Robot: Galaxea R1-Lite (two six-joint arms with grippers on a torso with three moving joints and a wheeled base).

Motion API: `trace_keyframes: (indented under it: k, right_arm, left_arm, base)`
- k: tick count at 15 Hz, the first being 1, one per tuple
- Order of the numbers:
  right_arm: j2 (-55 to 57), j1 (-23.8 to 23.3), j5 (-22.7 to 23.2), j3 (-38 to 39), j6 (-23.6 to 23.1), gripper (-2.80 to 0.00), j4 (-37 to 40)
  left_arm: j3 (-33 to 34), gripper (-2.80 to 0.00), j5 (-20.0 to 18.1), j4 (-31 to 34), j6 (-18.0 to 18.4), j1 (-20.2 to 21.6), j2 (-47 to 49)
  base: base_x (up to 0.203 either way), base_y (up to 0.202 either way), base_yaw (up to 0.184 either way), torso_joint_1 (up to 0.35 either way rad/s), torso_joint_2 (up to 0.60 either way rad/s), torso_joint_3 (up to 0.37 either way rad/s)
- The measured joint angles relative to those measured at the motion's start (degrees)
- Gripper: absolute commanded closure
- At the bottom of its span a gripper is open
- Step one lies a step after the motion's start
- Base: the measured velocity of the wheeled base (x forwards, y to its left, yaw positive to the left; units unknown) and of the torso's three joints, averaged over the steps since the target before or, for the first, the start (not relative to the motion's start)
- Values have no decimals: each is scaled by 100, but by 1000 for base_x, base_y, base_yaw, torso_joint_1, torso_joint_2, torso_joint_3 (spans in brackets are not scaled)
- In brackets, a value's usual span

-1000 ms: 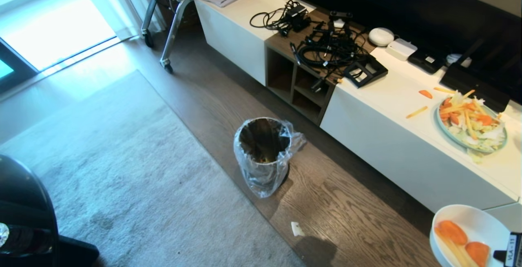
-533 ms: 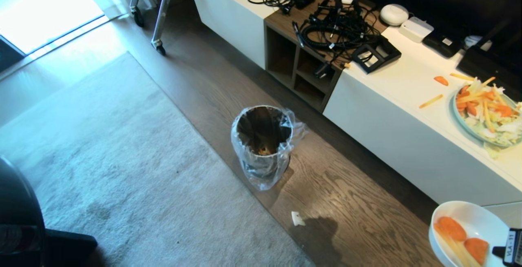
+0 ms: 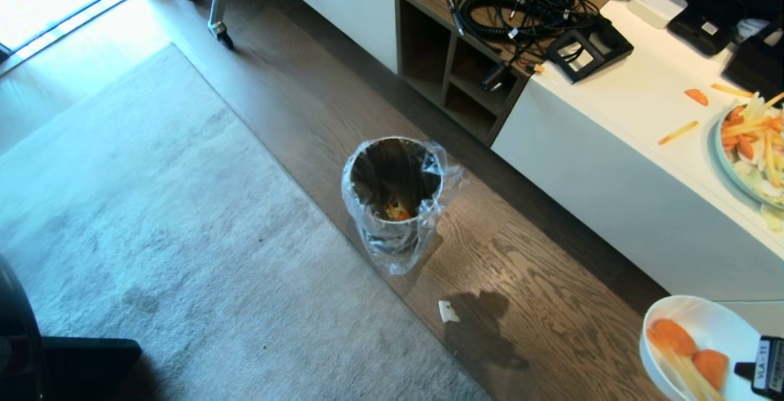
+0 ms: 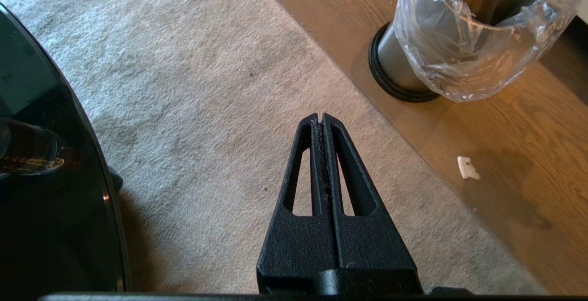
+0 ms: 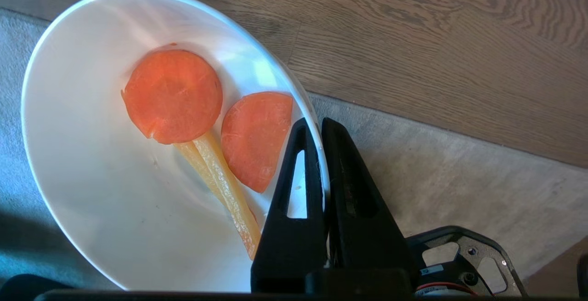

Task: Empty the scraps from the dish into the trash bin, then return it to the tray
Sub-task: Move the bowl over the trash can

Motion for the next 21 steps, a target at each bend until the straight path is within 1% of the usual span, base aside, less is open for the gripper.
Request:
trace_keyframes:
  k: [2, 4, 7, 9, 13, 15, 19, 21]
  right_arm:
    - [17, 11, -69, -33, -277, 0, -380]
    - [49, 11, -140, -50, -774, 0, -848]
    - [205, 4, -141, -69, -1571, 0, -1870]
    - [362, 4, -130, -131, -1879, 0, -2390]
    - [835, 4, -115, -587, -1941, 0, -2701]
    - [1186, 21, -102, -1004, -1946, 0, -2742]
    - [2133, 301, -119, -2299, -1985, 0, -2766]
    - [2706, 556, -191, -3041, -2230, 0, -2793]
  left_arm:
    - [0, 0, -2, 0, -4, 0, 0]
    - [0, 0, -1, 0, -2, 0, 0]
    - [0, 0, 1, 0, -2, 0, 0]
    - [0, 0, 0, -2, -2, 0, 0]
    - [0, 0, -2, 0, -2, 0, 0]
    - [0, 0, 1, 0, 1, 0, 0]
    - [0, 0, 0, 0, -2, 0, 0]
    - [0, 0, -2, 2, -2, 0, 0]
  base:
    - [0, 0, 0, 4, 4, -203]
    - [0, 0, 0, 0, 0, -153]
    - [0, 0, 0, 2, 3, -35]
    - [0, 0, 0, 0, 0, 0]
    - [0, 0, 0, 0, 0, 0]
    - [0, 0, 0, 0, 0, 0]
    - [0, 0, 0, 0, 0, 0]
    - [0, 0, 0, 0, 0, 0]
